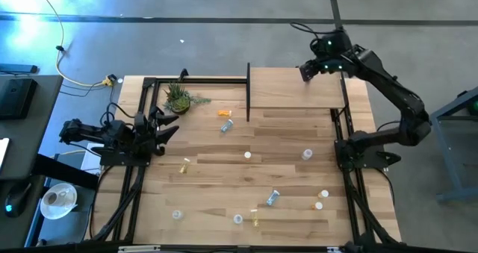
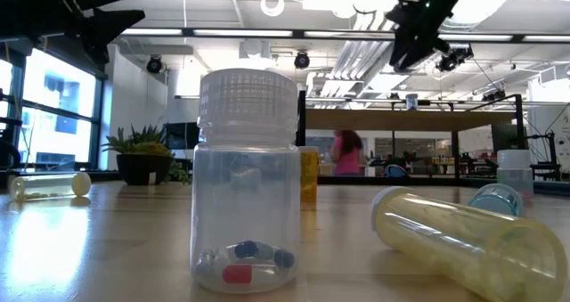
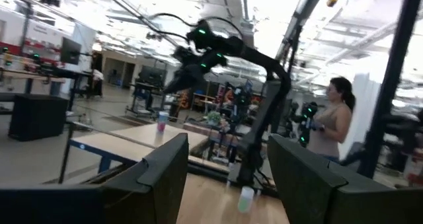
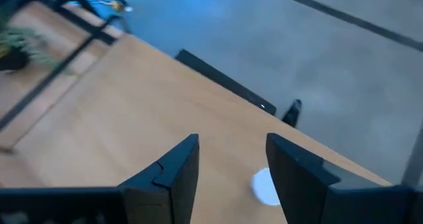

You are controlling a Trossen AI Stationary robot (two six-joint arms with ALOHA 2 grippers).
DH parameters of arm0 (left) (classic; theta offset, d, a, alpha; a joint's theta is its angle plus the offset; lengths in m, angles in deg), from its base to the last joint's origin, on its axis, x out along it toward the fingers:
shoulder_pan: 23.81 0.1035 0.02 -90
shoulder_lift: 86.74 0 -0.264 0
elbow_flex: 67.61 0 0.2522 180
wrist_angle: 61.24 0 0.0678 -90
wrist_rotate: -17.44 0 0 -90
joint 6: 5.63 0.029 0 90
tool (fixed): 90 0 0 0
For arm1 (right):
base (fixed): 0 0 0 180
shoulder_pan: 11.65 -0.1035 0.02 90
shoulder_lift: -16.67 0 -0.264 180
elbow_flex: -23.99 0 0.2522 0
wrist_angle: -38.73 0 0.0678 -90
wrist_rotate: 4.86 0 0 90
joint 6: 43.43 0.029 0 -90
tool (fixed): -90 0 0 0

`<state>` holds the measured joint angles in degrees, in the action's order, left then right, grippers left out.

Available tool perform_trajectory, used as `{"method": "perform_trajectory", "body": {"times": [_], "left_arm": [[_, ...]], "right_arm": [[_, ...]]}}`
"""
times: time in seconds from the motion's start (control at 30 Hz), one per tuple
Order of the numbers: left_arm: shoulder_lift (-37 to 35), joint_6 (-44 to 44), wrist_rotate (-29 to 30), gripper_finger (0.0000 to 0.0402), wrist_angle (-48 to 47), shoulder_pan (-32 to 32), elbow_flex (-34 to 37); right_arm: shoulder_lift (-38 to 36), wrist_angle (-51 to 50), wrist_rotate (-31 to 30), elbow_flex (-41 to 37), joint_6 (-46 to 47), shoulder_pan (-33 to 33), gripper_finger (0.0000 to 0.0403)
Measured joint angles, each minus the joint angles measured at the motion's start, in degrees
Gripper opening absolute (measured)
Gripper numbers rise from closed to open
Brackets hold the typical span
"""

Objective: Pick and place medicine bottles onto shelf by color
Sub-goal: Put the left yellow pill bottle on the shelf

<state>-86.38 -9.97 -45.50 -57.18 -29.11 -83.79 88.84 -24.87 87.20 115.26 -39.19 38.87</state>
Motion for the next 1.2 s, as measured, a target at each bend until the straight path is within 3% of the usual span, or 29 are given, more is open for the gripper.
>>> {"method": "perform_trajectory", "body": {"times": [0.37, 0.83, 1.2], "left_arm": [[3.2, -2.4, 2.5, 0.0197, -10.8, 0.0, -9.2], [21.9, -20.2, 5.1, 0.0197, -32.3, 0.0, -22.9], [32.5, -33.8, -8.8, 0.0197, -39.7, 0.0, -25.6]], "right_arm": [[-2.8, -0.1, 0.1, 0.1, 0.5, -11.1, 0.0168], [-2.8, 0.0, -2.9, 0.1, 0.8, -21.0, 0.0168], [-2.8, 0.0, -3.1, 0.1, 0.9, -23.4, 0.0168]]}}
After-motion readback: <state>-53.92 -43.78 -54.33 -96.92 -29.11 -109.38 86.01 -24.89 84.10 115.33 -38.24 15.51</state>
